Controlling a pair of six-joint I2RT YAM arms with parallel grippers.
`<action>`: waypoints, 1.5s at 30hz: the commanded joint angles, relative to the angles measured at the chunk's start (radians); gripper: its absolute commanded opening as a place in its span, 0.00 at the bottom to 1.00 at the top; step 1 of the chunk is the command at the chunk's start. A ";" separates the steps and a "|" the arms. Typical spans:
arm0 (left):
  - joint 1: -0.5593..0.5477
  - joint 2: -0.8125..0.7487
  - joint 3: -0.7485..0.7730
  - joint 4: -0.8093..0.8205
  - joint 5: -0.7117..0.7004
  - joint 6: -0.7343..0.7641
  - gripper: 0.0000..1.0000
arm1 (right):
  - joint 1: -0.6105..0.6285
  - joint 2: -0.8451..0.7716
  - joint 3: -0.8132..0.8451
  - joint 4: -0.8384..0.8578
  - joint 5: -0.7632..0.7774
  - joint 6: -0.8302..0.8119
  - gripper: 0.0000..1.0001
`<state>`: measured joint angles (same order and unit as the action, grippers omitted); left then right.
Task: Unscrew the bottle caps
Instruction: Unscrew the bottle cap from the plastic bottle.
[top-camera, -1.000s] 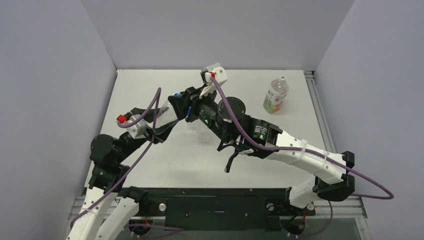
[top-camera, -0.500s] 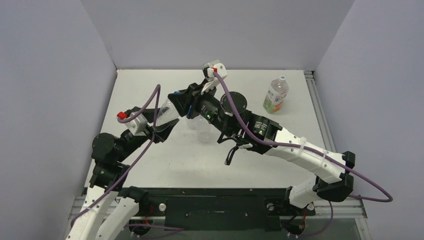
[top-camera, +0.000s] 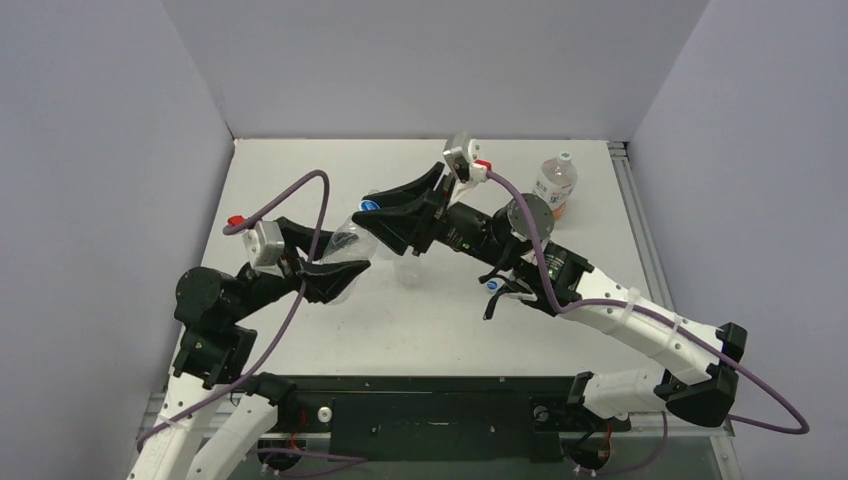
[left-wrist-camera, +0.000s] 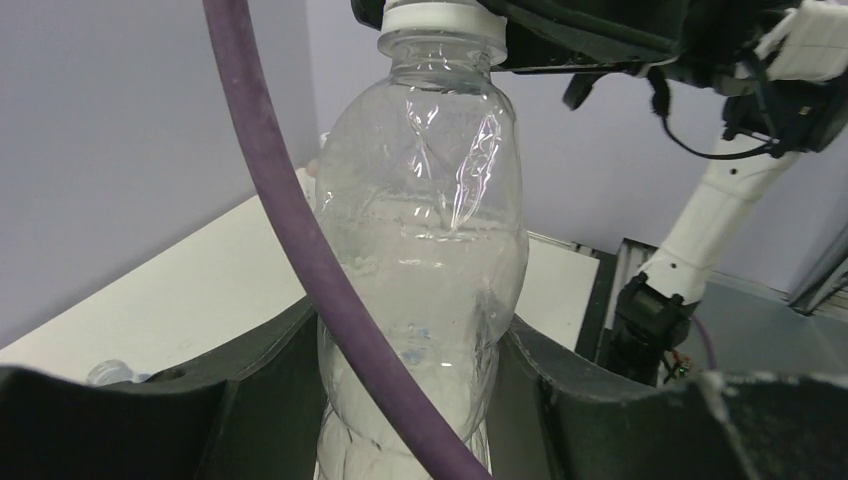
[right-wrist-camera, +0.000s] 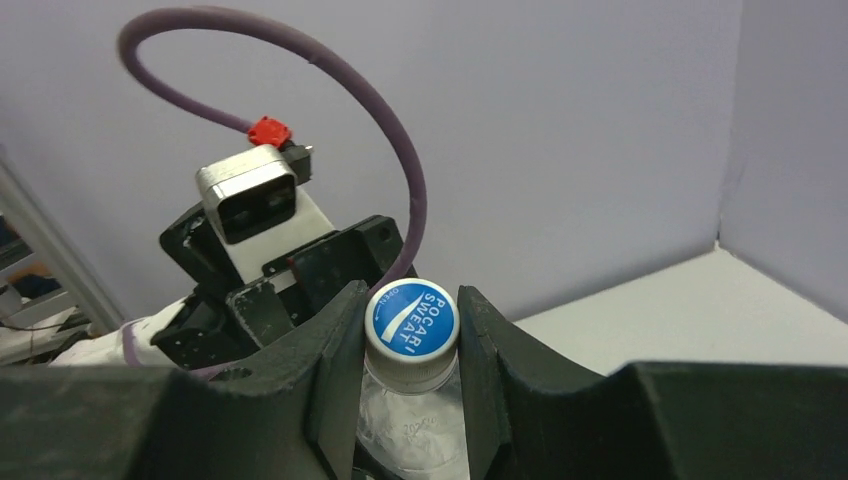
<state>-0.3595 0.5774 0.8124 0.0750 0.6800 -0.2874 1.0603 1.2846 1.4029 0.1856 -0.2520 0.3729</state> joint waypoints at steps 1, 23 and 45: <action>0.014 0.007 0.088 0.145 0.022 -0.177 0.12 | -0.028 -0.094 -0.046 0.215 -0.192 -0.042 0.00; 0.013 0.004 0.100 0.162 0.088 -0.198 0.11 | -0.075 -0.017 0.087 0.161 -0.501 -0.029 0.54; 0.011 -0.031 -0.010 0.069 -0.358 0.283 0.09 | 0.176 0.171 0.466 -0.419 0.548 -0.122 0.64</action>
<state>-0.3508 0.5453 0.7837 0.1898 0.5835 -0.0723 1.2251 1.4258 1.8366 -0.1413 0.1490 0.2623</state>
